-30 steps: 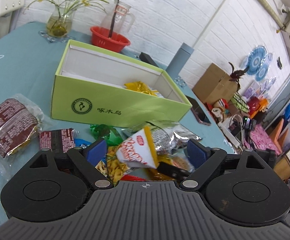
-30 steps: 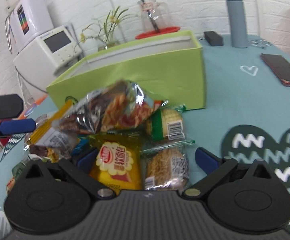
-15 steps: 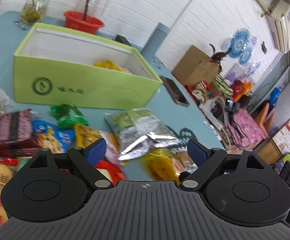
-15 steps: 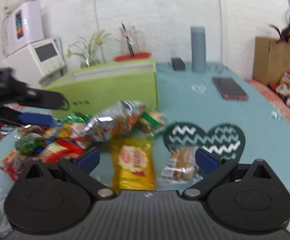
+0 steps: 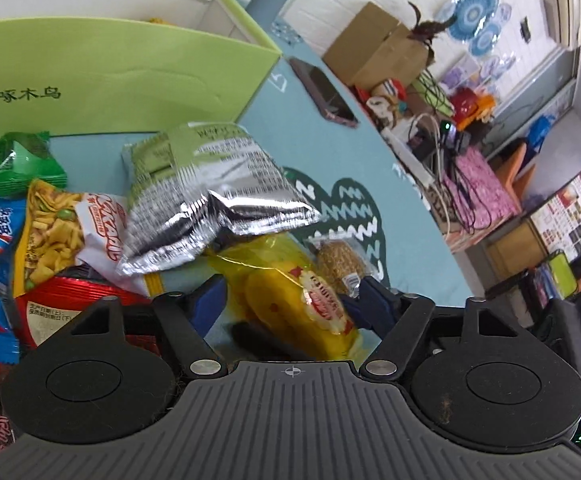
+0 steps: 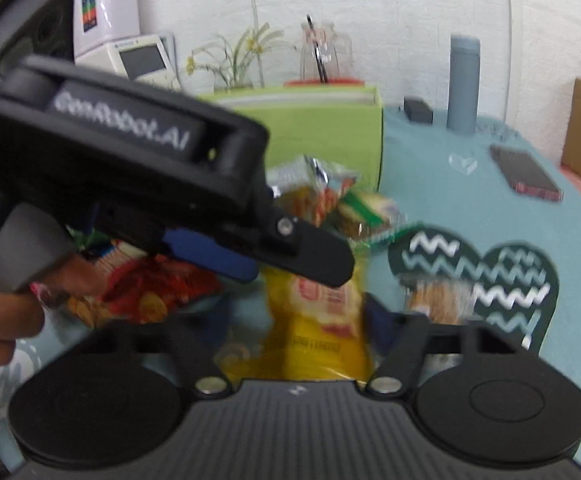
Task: Organize snacks
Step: 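Grasp the yellow biscuit packet with red logo using the left gripper, then drop the yellow biscuit packet into the green box with the left gripper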
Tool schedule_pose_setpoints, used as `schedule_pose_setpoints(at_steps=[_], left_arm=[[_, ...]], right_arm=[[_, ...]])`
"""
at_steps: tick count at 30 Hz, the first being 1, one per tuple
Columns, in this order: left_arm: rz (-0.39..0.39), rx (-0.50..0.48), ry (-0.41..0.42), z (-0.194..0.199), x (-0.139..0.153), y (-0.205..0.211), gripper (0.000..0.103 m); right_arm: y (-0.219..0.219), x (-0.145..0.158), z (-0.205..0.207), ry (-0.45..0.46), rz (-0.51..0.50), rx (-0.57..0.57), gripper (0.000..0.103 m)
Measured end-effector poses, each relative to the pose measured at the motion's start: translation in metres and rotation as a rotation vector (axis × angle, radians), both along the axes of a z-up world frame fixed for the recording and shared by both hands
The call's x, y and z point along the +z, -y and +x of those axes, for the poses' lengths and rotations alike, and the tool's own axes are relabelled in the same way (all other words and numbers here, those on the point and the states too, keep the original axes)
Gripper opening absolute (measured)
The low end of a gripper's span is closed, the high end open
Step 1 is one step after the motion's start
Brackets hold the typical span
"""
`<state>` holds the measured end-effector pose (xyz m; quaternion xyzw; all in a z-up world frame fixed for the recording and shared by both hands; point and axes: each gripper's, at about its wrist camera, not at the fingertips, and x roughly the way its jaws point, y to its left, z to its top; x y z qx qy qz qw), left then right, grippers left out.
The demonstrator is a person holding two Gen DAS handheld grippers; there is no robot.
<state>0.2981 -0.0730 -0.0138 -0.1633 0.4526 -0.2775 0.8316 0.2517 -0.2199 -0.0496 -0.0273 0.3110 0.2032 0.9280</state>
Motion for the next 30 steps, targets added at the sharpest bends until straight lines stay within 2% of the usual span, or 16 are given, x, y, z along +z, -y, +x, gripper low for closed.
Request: schedule_pose_setpoints(at_steps=[1,2,4,8,12,15,22,26,30], left_arm=[[0.018,-0.01,-0.001,-0.001,-0.003,0.003,0.046],[0.033,-0.02,0.002,-0.004,-0.005,0.006,0.038],[0.01,-0.044,0.0,-0.01,-0.008,0.007,0.029],[-0.029,-0.067,0.012,-0.019,0.004,0.012,0.027],[-0.092,-0.082,0.05,-0.016,0.027,0.007,0.027],[-0.112,-0.055,0.102,-0.007,0.049,-0.009,0.028],[-0.095,0.1,0.207,0.043,0.095,-0.069,0.027],[-0.039,0.189,0.277,0.078,0.114,-0.098,0.026],[-0.006,0.238,0.237,0.129,0.105,-0.118,0.025]], right_arm=[[0.001,0.001,-0.003,0.005,0.007,-0.002,0.057],[0.002,0.001,-0.005,0.004,0.004,-0.005,0.056],[0.005,0.001,-0.01,0.009,0.006,-0.019,0.056],[0.011,0.011,-0.021,0.0,0.03,-0.058,0.054],[0.01,0.034,-0.032,0.054,-0.007,-0.075,0.055],[0.002,0.055,-0.026,0.102,-0.025,-0.062,0.055],[-0.046,0.094,0.041,0.217,-0.033,0.06,0.055],[-0.082,0.11,0.095,0.234,-0.022,0.147,0.056],[-0.113,0.111,0.154,0.191,-0.051,0.197,0.056]])
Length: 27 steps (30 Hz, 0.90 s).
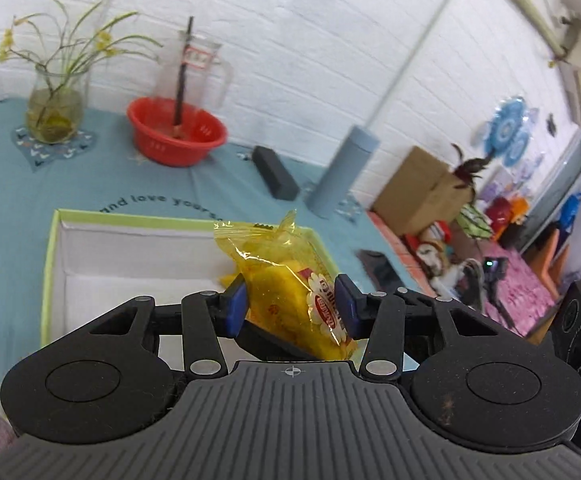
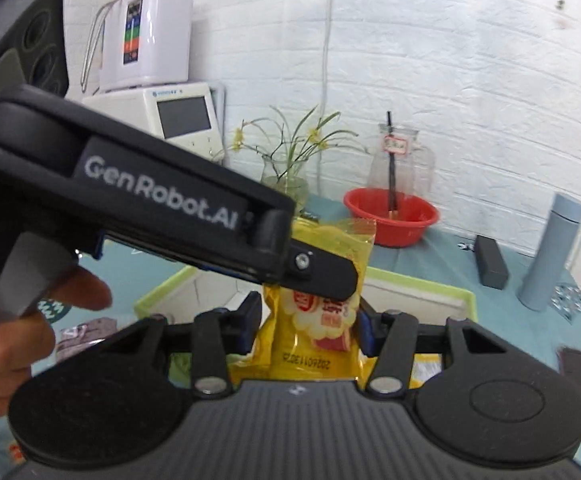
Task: Organize snacks
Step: 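Drop the yellow biscuit packet into the green box with the left gripper, then grasp the wrapped round cookie on the table with the left gripper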
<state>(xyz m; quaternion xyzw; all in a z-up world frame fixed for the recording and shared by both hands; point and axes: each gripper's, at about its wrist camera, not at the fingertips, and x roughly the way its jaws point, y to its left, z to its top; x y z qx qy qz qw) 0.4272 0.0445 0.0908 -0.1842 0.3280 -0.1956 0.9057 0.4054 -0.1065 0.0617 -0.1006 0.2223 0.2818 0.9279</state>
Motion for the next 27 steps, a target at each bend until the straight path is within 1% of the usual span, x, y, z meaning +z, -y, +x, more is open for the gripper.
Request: schedule_pose_setpoints(at_steps=[3,5,7,8,9,10,12,13,14,15,16,18,21,24,27], left_arm=[[0.0,0.013,-0.061,0.032,-0.02,-0.007,0.025],[0.006,0.022,-0.091,0.046,-0.036,-0.01,0.025],[0.028,0.038,-0.108,0.053,-0.046,-0.011,0.033],[0.039,0.047,-0.113,0.054,-0.048,-0.011,0.043],[0.047,0.06,-0.105,0.051,-0.048,-0.013,0.052],[0.049,0.072,-0.077,0.044,-0.044,-0.015,0.054],[0.044,0.075,-0.029,0.027,-0.033,-0.018,0.06],[0.04,0.071,-0.01,0.017,-0.028,-0.019,0.061],[0.035,0.064,0.009,0.005,-0.023,-0.019,0.064],[0.03,0.059,0.02,-0.006,-0.02,-0.018,0.067],[0.022,0.045,0.033,-0.019,-0.018,-0.016,0.068],[0.01,0.017,0.038,-0.042,-0.021,-0.009,0.072],[-0.023,-0.021,-0.013,-0.075,-0.04,0.005,0.072],[-0.091,-0.062,-0.076,-0.108,-0.062,0.021,0.071],[-0.166,-0.126,-0.133,-0.132,-0.077,0.042,0.069]], right_arm=[[-0.017,-0.011,0.036,-0.056,-0.026,0.005,0.056],[-0.021,-0.023,0.054,-0.103,-0.037,0.006,0.057],[-0.021,-0.035,0.067,-0.142,-0.042,-0.003,0.059],[-0.019,-0.038,0.07,-0.15,-0.04,-0.01,0.063],[-0.017,-0.038,0.071,-0.152,-0.034,-0.02,0.066],[-0.011,-0.036,0.068,-0.144,-0.023,-0.03,0.067],[0.003,-0.024,0.048,-0.102,0.007,-0.042,0.072],[0.01,-0.018,0.036,-0.072,0.018,-0.045,0.074],[0.018,-0.013,0.022,-0.041,0.027,-0.052,0.079],[0.029,-0.01,0.008,-0.008,0.037,-0.07,0.088],[0.039,-0.008,-0.008,0.02,0.046,-0.088,0.092],[0.057,-0.011,-0.042,0.047,0.064,-0.112,0.093],[0.077,-0.028,-0.087,0.018,0.086,-0.174,0.093],[0.099,-0.051,-0.136,-0.032,0.124,-0.253,0.093],[0.12,-0.07,-0.165,-0.081,0.108,-0.349,0.093]])
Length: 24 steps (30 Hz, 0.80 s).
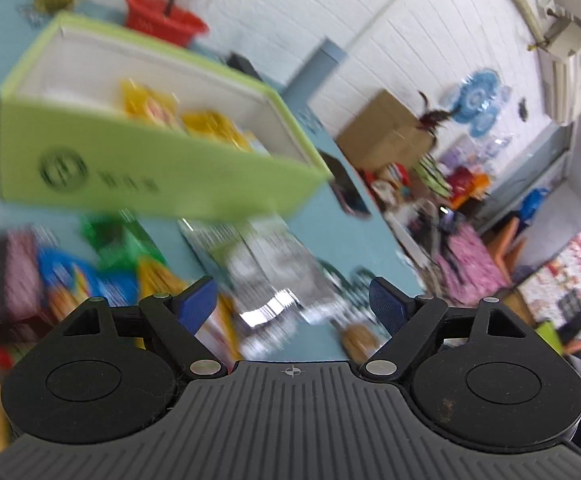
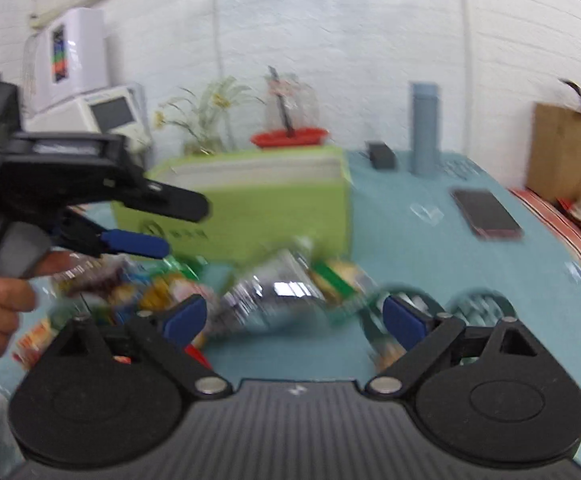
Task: Organize snacks
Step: 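Grasp the wrapped round cookie on the table with the left gripper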
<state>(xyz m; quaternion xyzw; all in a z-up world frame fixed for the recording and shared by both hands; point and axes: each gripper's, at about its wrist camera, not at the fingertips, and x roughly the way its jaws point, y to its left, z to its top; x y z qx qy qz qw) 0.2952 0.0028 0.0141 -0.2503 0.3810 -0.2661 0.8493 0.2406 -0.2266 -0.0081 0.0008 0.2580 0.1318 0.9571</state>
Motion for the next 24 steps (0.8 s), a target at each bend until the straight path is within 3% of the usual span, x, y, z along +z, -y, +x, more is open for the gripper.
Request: schedule_pose_setpoints(at_steps=[2,6,13,16,18,20,24], left_arm=[[-0.023,-0.06,-0.026,-0.006,-0.004,0.019,0.068],[0.016,-0.143,-0.056,-0.006,-0.008,0.061,0.065],[0.081,-0.171,-0.143,0.023,-0.027,0.118,0.061],[0.123,-0.183,-0.18,0.034,-0.036,0.137,0.056],[0.14,-0.193,-0.159,0.032,-0.038,0.143,0.045],[0.167,-0.204,-0.157,0.031,-0.04,0.146,0.021],[0.124,-0.224,-0.191,0.029,-0.043,0.14,0.01]], right_arm=[[0.016,-0.01,-0.005,-0.03,-0.019,-0.058,0.093],[0.038,-0.024,0.002,-0.058,-0.062,-0.133,0.093],[0.05,-0.04,0.016,-0.087,-0.05,-0.097,0.093],[0.05,-0.044,0.024,-0.113,-0.055,-0.068,0.078],[0.05,-0.045,0.027,-0.112,-0.076,-0.056,0.07],[0.05,-0.044,0.024,-0.1,-0.096,-0.047,0.053],[0.053,-0.044,0.012,-0.094,-0.087,-0.071,0.052]])
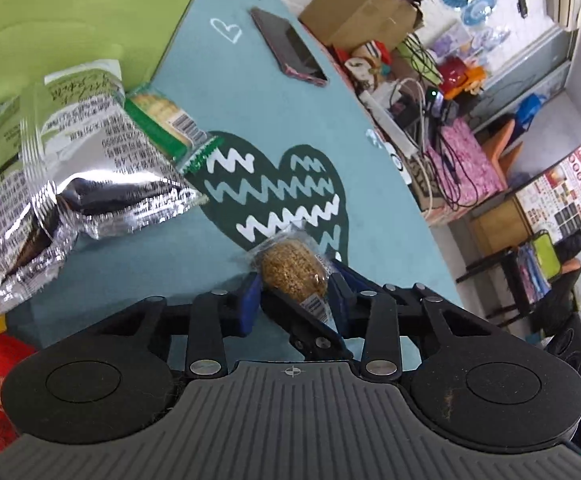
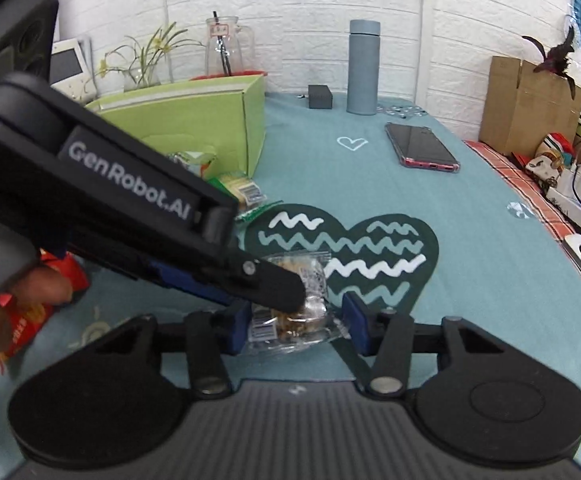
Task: Organize snacks
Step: 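Grasp the wrapped round cookie on the table with the left gripper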
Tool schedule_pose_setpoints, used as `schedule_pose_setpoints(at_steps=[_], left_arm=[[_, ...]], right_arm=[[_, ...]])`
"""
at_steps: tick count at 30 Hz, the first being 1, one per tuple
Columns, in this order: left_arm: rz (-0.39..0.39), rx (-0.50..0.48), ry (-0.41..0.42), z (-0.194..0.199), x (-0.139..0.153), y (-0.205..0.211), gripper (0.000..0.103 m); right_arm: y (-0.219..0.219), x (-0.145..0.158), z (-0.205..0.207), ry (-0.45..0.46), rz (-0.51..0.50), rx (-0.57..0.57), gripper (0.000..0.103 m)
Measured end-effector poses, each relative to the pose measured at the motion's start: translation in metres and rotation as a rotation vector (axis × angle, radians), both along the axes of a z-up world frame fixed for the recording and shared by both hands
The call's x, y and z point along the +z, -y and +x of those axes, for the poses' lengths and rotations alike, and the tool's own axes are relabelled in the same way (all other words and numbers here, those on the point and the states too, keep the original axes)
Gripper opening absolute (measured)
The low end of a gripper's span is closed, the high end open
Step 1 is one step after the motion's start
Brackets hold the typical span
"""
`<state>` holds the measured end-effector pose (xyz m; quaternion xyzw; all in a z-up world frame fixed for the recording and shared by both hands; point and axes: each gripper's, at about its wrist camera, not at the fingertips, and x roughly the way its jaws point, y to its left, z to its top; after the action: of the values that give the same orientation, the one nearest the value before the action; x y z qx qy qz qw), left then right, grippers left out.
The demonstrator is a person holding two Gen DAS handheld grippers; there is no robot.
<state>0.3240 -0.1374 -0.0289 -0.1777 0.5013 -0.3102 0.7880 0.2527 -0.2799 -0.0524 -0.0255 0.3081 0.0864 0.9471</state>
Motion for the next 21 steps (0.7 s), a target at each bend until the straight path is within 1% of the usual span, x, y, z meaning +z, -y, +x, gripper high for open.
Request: schedule_pose_setpoints(at_steps=[1,3,5,7,8,9,10,11,12,13,14,15,16,17,19,20,21], left_arm=[[-0.008,-0.001,-0.007,-0.001,0.001,-0.001,0.01],[-0.017,-0.011,0.008,-0.003,0.01,-0.002,0.002],[-0.035,-0.007,0.054,-0.005,0.027,-0.009,0.002],[-0.049,0.005,0.116,-0.004,0.047,-0.019,0.002],[-0.061,0.015,0.132,-0.001,0.054,-0.027,0.002],[-0.062,0.038,0.145,0.002,0.061,-0.035,0.002],[-0.066,0.053,0.156,0.004,0.065,-0.043,0.001],[-0.099,0.05,0.151,0.008,0.069,-0.054,0.002],[-0.127,0.049,0.138,0.01,0.07,-0.062,0.01],[-0.137,0.054,0.133,0.01,0.069,-0.071,0.015],[-0.125,0.063,0.15,0.007,0.069,-0.077,0.018],[-0.108,0.069,0.165,0.003,0.068,-0.08,0.018],[-0.104,0.073,0.164,0.0,0.065,-0.082,0.018],[-0.116,0.062,0.151,-0.001,0.061,-0.082,0.018],[-0.15,0.018,0.113,-0.003,0.052,-0.074,0.019],[-0.155,0.0,0.102,-0.004,0.048,-0.069,0.024],[-0.146,-0.01,0.101,-0.005,0.045,-0.064,0.032]], right_arm=[[0.001,0.001,-0.004,-0.001,0.012,-0.014,0.052],[0.003,0.006,-0.011,0.0,0.036,-0.033,0.052],[0.001,0.017,-0.014,0.02,0.029,-0.039,0.053],[-0.007,0.033,-0.01,0.06,0.011,-0.024,0.052],[-0.012,0.041,-0.007,0.078,0.018,0.006,0.047],[-0.019,0.048,-0.001,0.084,0.045,0.046,0.036],[-0.028,0.053,0.005,0.094,0.047,0.074,0.035],[-0.039,0.057,0.012,0.112,0.014,0.096,0.035],[-0.047,0.058,0.017,0.118,-0.016,0.101,0.042],[-0.05,0.058,0.022,0.107,-0.013,0.107,0.046],[-0.05,0.058,0.023,0.094,0.006,0.11,0.054],[-0.049,0.057,0.021,0.093,0.02,0.105,0.074],[-0.048,0.057,0.014,0.1,0.025,0.102,0.087],[-0.047,0.055,0.006,0.108,0.013,0.091,0.101],[-0.046,0.052,-0.01,0.109,-0.04,0.072,0.1],[-0.046,0.051,-0.018,0.107,-0.068,0.049,0.1],[-0.043,0.049,-0.024,0.102,-0.078,0.026,0.1]])
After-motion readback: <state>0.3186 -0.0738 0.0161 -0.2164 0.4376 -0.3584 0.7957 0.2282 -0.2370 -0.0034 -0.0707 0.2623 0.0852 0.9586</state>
